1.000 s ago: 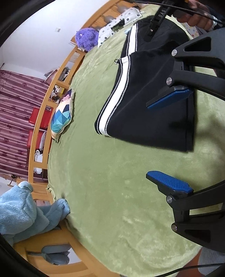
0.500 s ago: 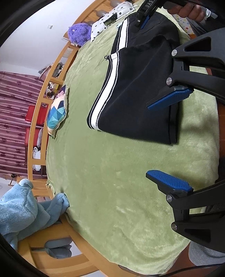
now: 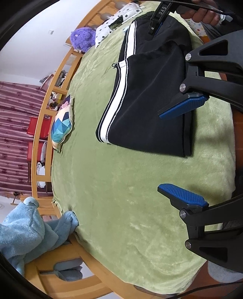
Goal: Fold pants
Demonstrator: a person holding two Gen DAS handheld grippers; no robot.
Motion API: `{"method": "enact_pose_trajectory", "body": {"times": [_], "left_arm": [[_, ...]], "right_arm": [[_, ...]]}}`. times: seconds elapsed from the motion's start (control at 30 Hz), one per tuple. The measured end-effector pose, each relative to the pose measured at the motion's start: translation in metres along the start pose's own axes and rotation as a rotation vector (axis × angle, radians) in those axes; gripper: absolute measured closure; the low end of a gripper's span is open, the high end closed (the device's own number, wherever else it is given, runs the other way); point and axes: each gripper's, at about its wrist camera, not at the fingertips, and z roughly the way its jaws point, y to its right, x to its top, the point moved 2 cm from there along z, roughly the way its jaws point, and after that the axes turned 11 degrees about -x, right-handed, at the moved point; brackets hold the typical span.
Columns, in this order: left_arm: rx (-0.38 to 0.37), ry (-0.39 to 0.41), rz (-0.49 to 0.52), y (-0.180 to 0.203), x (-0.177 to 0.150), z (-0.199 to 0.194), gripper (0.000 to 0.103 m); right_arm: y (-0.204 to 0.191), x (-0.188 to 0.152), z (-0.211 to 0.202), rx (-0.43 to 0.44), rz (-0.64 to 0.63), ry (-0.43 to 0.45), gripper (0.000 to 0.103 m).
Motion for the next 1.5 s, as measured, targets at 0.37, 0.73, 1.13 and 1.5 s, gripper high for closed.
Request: {"method": "enact_pose_trajectory", "body": {"times": [0.37,0.73,1.13,1.5], "left_arm": [[-0.058,-0.028,0.067,0.013,0.061,0.013,0.030],[-0.093,0.035,0.044,0.005,0.103,0.049,0.030],[-0.091,-0.032,0.007,-0.013,0.077,0.087,0.034],[-0.112,-0.087,-0.043,-0.018,0.072,0.093,0.036]], "right_arm": [[-0.013,0.045,0.010,-0.015,-0.093,0.008,0.043],[-0.015,0.045,0.115,0.041,-0.054,-0.208,0.043],[-0.031,0.034,0.126,0.063,-0.132,-0.155,0.027],[-0.017,0.045,0.121,0.151,-0.004,-0.143,0.084]]}}
